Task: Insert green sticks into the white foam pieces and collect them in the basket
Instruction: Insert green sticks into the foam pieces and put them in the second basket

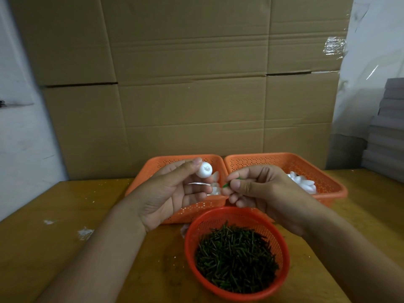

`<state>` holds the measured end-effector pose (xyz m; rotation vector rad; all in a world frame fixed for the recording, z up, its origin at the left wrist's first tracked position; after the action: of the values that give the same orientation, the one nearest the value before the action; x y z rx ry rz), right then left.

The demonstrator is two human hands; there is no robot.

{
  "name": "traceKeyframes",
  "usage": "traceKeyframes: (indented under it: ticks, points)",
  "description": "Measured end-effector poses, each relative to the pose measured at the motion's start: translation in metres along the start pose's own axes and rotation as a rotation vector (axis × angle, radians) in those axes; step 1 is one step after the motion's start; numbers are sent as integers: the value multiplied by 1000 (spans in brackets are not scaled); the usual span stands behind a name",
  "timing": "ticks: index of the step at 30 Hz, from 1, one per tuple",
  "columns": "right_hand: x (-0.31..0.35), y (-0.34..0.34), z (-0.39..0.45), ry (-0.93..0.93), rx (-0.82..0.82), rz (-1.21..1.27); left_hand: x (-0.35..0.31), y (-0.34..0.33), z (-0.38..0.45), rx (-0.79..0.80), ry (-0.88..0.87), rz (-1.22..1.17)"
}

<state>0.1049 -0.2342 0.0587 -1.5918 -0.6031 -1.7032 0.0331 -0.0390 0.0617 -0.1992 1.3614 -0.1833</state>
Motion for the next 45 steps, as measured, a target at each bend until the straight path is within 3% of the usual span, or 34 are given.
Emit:
traceKeyframes:
  ticks: [8, 15, 25, 34, 45]
  points:
    - [3, -3, -1, 99, -93, -131, 2, 4, 0, -4, 1, -32]
    - [4, -1, 0, 133, -211, -60, 2, 6, -1, 11, -42, -84]
    - [4, 0, 0, 119, -229, -43, 0, 3, -1, 64, -79, -82]
    - [5, -9, -1, 279, -332, -97, 2, -1, -2, 26, -82, -34]
    - [2, -15, -1, 339, -351, -202, 3, -11, -4, 10, -94, -39]
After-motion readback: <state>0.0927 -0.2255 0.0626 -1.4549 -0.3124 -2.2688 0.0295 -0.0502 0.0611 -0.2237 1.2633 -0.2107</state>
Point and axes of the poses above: each hand's wrist, its own z-axis towards the middle knuckle, its own y-axis out of the back of the hand, x = y × z, the point moved 1 cm from there along z, towards the middle knuckle, and after that the axes turned 4 degrees about -y, right-handed, at the moved point
